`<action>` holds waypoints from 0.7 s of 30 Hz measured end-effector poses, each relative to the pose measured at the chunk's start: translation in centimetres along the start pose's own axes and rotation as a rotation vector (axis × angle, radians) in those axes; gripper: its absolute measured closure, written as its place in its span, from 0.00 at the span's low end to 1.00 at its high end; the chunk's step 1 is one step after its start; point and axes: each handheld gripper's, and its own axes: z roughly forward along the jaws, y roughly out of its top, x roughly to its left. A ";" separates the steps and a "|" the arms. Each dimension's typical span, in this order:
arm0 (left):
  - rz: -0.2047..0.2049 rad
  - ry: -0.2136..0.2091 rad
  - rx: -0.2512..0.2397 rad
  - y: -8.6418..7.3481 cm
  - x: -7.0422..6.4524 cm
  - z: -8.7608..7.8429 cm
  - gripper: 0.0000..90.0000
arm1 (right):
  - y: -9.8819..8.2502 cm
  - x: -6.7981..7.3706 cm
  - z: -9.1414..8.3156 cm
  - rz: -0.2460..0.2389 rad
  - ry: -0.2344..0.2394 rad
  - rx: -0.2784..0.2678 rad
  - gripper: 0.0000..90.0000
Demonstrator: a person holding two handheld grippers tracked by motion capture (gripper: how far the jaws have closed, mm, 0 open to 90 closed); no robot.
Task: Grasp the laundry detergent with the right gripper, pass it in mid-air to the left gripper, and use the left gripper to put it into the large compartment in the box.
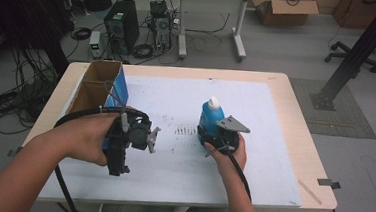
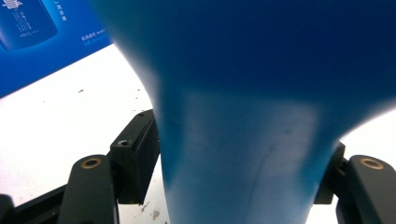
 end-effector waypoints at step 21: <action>0.006 0.005 0.012 0.7 0.3 -0.5 0.00 | -0.1 -0.4 -0.3 -0.046 0.020 -0.024 0.51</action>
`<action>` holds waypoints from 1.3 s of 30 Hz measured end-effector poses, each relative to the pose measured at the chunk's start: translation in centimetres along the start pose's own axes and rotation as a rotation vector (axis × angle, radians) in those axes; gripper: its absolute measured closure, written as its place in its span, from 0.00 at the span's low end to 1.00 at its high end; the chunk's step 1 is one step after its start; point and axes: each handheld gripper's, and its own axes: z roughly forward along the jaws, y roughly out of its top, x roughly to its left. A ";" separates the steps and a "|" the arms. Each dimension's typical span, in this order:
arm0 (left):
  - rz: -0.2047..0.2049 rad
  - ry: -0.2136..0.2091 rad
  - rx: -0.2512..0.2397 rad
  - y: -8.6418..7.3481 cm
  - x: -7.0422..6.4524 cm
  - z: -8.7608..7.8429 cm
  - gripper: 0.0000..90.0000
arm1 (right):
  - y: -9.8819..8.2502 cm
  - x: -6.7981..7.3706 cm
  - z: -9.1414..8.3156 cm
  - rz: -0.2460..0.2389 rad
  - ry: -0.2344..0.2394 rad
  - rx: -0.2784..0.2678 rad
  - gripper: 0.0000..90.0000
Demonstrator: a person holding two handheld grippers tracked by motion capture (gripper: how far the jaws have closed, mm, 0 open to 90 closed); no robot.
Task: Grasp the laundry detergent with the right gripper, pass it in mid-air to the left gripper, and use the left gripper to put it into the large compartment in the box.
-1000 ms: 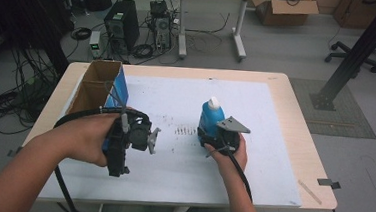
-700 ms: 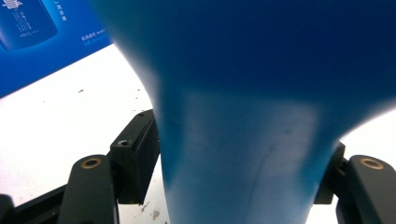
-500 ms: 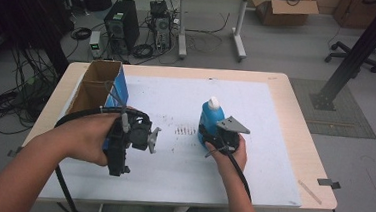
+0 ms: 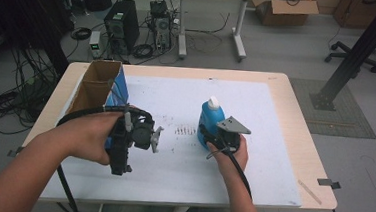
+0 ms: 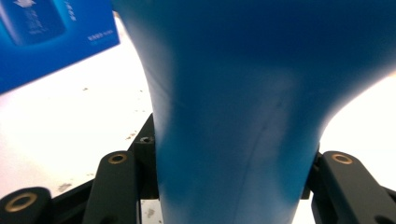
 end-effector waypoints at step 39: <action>-0.035 -0.029 -0.072 1.5 3.5 -3.0 0.00 | 6.8 0.4 -7.6 -0.399 0.672 0.036 0.51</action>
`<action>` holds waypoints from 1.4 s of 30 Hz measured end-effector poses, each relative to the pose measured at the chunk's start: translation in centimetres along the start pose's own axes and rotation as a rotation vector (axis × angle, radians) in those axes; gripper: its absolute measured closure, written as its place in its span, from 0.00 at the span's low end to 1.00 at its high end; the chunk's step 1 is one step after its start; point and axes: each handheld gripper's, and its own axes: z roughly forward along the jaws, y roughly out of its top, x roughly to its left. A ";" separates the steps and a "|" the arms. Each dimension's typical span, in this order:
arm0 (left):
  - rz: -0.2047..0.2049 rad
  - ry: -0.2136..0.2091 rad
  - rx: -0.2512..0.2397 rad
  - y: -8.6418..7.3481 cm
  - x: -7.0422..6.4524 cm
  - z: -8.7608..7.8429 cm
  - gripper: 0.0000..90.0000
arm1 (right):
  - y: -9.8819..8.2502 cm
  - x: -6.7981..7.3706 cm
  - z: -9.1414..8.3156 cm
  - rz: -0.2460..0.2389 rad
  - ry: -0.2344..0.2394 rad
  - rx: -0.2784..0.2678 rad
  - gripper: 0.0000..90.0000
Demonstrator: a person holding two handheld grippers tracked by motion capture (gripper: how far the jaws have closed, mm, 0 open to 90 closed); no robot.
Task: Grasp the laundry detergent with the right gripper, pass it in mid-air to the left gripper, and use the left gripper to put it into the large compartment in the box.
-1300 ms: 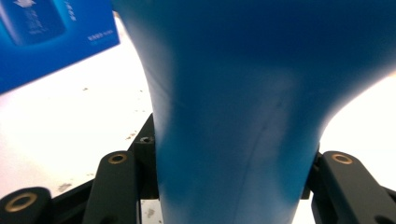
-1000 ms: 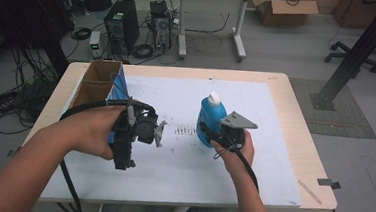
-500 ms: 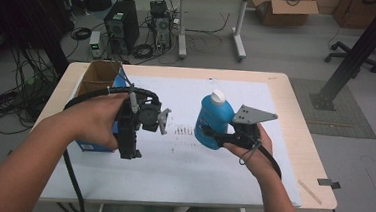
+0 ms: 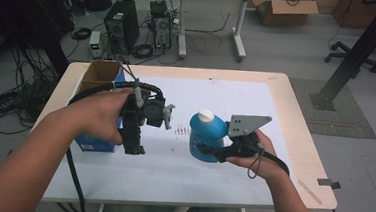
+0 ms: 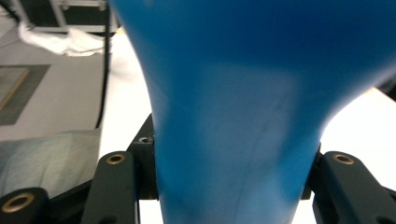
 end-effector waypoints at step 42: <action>0.033 -0.030 0.010 2.6 -0.1 -0.4 0.00 | 0.6 1.1 8.9 -0.031 0.217 -0.041 0.50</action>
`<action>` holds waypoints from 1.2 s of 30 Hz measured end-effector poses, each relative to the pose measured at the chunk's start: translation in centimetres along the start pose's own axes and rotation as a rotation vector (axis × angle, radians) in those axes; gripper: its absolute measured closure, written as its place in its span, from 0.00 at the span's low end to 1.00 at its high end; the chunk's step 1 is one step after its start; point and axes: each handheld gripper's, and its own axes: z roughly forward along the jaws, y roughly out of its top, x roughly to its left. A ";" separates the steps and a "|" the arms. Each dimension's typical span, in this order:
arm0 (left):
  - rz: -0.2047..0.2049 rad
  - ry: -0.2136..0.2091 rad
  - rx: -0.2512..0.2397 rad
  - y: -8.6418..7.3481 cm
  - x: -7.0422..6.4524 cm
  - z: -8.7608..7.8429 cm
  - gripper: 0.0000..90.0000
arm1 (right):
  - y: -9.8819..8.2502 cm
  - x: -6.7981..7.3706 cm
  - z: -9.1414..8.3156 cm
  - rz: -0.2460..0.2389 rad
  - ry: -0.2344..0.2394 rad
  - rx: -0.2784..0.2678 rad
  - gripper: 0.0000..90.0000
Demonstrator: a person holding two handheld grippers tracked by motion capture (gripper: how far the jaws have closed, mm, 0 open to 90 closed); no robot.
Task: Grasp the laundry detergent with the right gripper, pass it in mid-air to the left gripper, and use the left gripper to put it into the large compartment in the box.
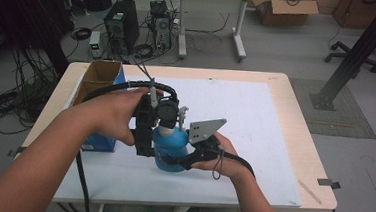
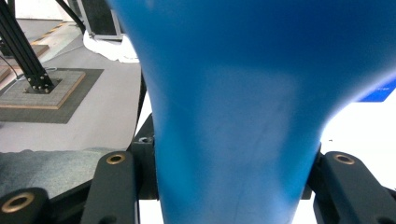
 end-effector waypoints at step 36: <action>0.007 -0.011 0.029 0.7 -0.2 0.8 0.07 | 1.7 0.2 1.7 -0.026 0.010 -0.016 0.50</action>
